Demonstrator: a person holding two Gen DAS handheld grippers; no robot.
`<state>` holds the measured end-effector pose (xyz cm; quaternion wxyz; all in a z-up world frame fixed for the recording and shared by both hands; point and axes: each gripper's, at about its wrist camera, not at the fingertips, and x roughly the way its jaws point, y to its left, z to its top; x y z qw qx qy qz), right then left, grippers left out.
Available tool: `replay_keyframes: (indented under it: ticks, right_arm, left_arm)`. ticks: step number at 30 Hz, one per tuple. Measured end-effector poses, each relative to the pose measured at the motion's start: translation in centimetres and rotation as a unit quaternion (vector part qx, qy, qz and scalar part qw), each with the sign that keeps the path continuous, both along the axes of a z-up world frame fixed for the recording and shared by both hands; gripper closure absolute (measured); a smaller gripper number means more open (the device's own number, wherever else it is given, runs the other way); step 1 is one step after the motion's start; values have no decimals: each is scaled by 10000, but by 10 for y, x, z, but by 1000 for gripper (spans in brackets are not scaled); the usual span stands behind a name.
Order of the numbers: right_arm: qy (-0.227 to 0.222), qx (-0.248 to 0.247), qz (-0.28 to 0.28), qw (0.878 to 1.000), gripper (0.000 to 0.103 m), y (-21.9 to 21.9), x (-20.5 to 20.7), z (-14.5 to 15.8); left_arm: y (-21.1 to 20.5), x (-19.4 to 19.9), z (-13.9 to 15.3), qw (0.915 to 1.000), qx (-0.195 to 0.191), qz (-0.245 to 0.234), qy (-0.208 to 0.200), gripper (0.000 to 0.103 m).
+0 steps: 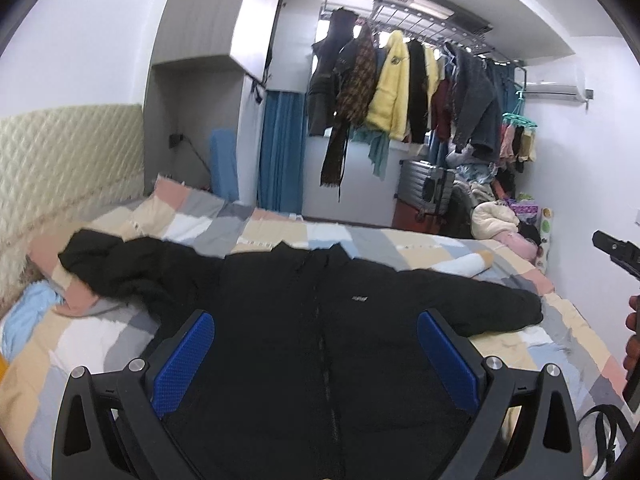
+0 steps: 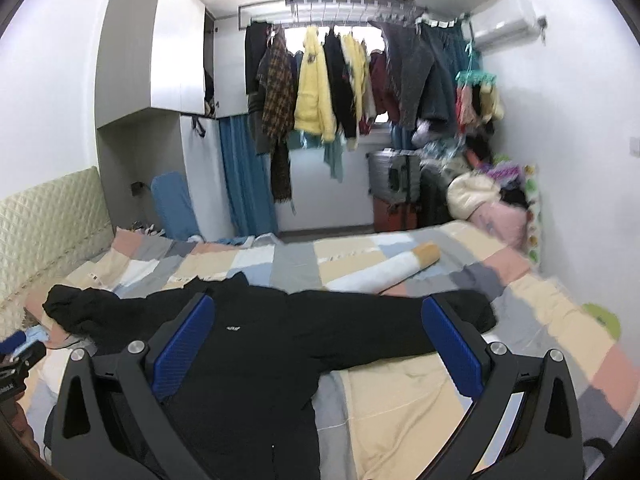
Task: Fold large clothes
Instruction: 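Lower the right tool onto the jacket sleeve cuff and close it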
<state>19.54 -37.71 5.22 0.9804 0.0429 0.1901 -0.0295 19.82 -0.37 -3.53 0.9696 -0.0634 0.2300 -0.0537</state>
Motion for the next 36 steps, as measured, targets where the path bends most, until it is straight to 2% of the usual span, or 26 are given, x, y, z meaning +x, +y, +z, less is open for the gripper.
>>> replay_keyframes:
  ticks: [7,12,15,20,23,27,30,32,36]
  right_arm:
    - [586,-193,-95,9981,0,-37,63,-54]
    - [879,-300,-388,9949,0,-78,111,-91]
    - [968,28,-605,9935,0,-111,133,-110]
    - [1206,206,-1100,9864,0,-164,163,-146]
    - [1309,643,-1437,9788,0,-204,172,-170]
    - [1293,1180,-2053,9629,4,-259,174,-198]
    - [1086,1693,-2589,9447,4,-302,166,-217]
    - [1073,1946,-2716,9364,4,-322,167,-233]
    - [1136,2077,-2669,9342,6,-341,184,-262]
  left_arm:
    - [15,24,-42,9996,116,115,242,0]
    - [22,41,-65,9991,105,151,391,0]
    - [21,49,-76,9986,163,146,477,0]
    - [15,62,-93,9972,328,129,660,1]
    - [10,67,-102,9962,397,149,765,0]
    - [3,81,-120,9937,352,211,1041,0]
    - [-1,90,-131,9914,345,188,1250,0]
    - [-3,97,-138,9902,375,233,1326,0]
    - [-8,108,-149,9873,516,330,1468,0]
